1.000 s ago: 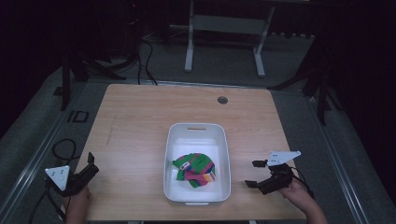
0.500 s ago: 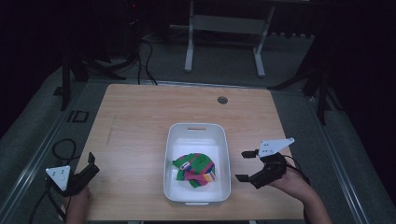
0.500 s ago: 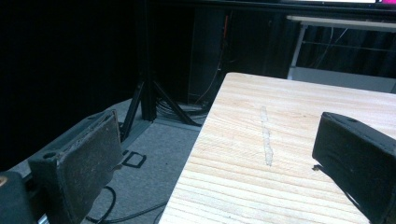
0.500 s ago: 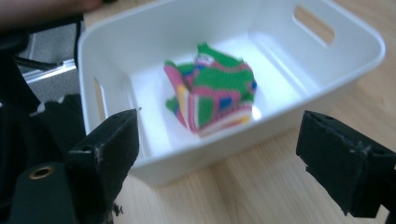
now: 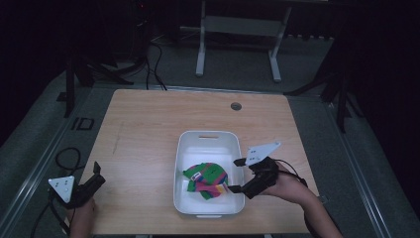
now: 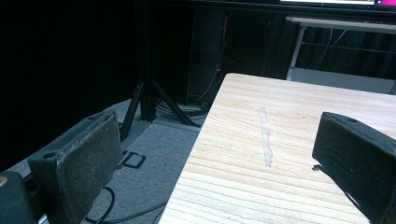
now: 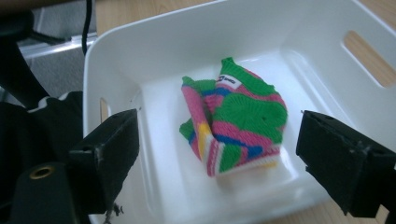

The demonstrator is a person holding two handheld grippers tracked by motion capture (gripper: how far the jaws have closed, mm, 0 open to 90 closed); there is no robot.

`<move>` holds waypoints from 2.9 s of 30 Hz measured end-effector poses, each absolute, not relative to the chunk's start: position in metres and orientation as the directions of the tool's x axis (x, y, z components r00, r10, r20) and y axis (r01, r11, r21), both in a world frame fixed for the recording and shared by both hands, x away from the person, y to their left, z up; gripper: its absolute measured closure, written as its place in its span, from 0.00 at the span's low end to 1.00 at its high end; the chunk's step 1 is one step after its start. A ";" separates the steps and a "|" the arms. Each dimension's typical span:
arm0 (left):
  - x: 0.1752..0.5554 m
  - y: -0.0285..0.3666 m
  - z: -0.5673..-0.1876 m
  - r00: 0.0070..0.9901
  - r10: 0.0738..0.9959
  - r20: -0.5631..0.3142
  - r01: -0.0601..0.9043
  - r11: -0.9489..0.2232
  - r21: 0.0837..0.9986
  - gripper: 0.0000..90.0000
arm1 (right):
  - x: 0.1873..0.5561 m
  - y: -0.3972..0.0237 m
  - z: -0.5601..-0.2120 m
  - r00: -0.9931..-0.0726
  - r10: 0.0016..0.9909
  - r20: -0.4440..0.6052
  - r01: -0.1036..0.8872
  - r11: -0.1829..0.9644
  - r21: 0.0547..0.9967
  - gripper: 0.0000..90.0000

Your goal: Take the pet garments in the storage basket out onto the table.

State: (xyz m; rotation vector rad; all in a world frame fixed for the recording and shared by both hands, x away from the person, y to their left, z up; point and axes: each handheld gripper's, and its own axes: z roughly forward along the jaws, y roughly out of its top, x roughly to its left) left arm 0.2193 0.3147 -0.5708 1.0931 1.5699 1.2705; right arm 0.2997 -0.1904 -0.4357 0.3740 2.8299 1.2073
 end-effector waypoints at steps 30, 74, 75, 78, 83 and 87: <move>0.220 0.315 -0.570 -0.275 0.958 -0.079 0.124 0.116 0.985 0.02 | 0.334 -0.067 -0.493 -0.983 0.162 0.085 0.183 0.864 0.470 0.20; 0.219 0.317 -0.570 -0.273 0.957 -0.099 0.117 0.135 0.984 0.02 | 0.330 -0.080 -0.441 -0.954 0.254 -0.161 0.148 0.861 0.487 0.78; 0.219 0.317 -0.570 -0.274 0.957 -0.098 0.118 0.134 0.984 0.02 | 0.329 -0.082 -0.435 -0.952 0.254 -0.171 0.140 0.858 0.495 0.78; 0.219 0.317 -0.570 -0.273 0.957 -0.097 0.118 0.133 0.984 0.02 | 0.328 -0.083 -0.431 -0.951 0.256 -0.172 0.139 0.853 0.504 0.78; 0.219 0.317 -0.570 -0.272 0.958 -0.095 0.120 0.132 0.984 0.02 | 0.325 -0.093 -0.408 -0.947 0.275 -0.165 0.139 0.815 0.563 0.78; 0.219 0.317 -0.570 -0.273 0.957 -0.096 0.120 0.133 0.984 0.02 | 0.324 -0.100 -0.397 -0.944 0.282 -0.173 0.134 0.804 0.580 0.78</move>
